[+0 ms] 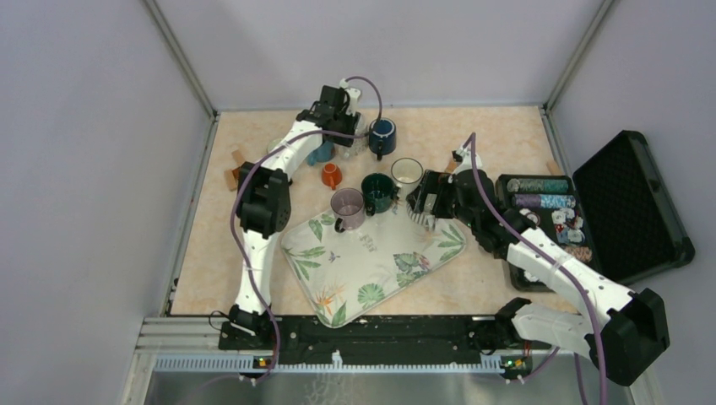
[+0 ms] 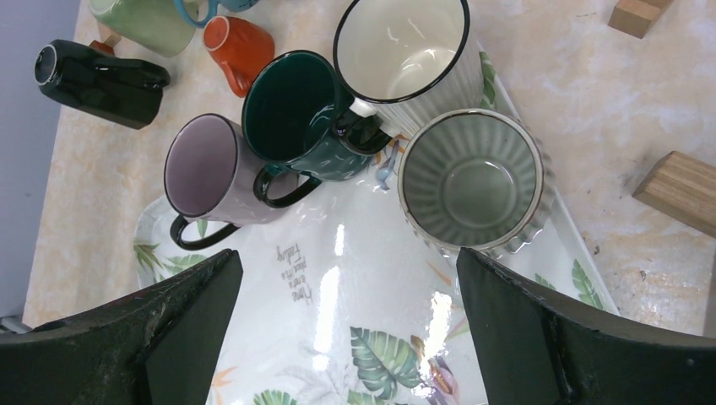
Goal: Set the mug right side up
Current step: Turn over the cup at the center of the board.
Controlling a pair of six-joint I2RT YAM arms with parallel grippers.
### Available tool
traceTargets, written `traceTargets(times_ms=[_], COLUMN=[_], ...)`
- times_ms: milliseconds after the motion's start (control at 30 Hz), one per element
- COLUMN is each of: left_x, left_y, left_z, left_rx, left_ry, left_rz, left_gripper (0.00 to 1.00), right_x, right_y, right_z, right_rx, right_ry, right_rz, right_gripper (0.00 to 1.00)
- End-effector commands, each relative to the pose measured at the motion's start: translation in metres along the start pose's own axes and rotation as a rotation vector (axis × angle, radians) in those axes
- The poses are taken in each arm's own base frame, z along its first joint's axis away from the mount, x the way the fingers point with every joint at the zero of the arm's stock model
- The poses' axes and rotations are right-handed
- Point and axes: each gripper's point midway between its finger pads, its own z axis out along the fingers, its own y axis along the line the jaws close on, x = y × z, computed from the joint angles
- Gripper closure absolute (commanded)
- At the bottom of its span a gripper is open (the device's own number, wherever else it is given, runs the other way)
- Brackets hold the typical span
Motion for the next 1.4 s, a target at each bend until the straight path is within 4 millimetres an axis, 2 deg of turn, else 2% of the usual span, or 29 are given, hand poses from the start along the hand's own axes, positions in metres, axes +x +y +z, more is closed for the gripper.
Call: traceTargets(times_ms=[0,433,700,833,933,1000,1100,1367], left_x=[-0.015,-0.011,-0.01,-0.01,-0.011,-0.014,-0.026,-0.081], left_y=[0.002,0.002,0.003,0.004,0.004,0.004,0.002,-0.002], left_z=[-0.001,0.008,0.011,0.011,0.01,0.008,-0.002,-0.049], left_rx=[-0.02,-0.025,-0.031,-0.033,-0.036,-0.037,-0.029,-0.014], left_ry=[-0.034,-0.025,-0.027,-0.026,-0.028,-0.039,-0.088,-0.3], left_rz=[0.002,-0.002,-0.004,0.0,-0.002,-0.005,-0.005,-0.005], left_gripper=[0.54,0.57,0.63,0.72,0.89,1.0,1.0,1.0], right_x=[-0.017,-0.014,-0.013,-0.013,-0.013,-0.013,-0.016,-0.025], right_y=[0.006,0.003,0.003,0.003,0.003,0.003,0.006,0.013], right_z=[-0.002,-0.001,0.0,0.0,0.0,0.0,0.001,0.005], right_rx=[-0.013,-0.006,-0.006,-0.006,-0.007,-0.008,-0.014,-0.041], right_ry=[-0.049,-0.042,-0.04,-0.039,-0.038,-0.039,-0.043,-0.053], right_rz=[0.009,0.007,0.007,0.007,0.007,0.007,0.007,0.018], right_gripper=[0.01,0.01,0.01,0.01,0.01,0.01,0.01,0.01])
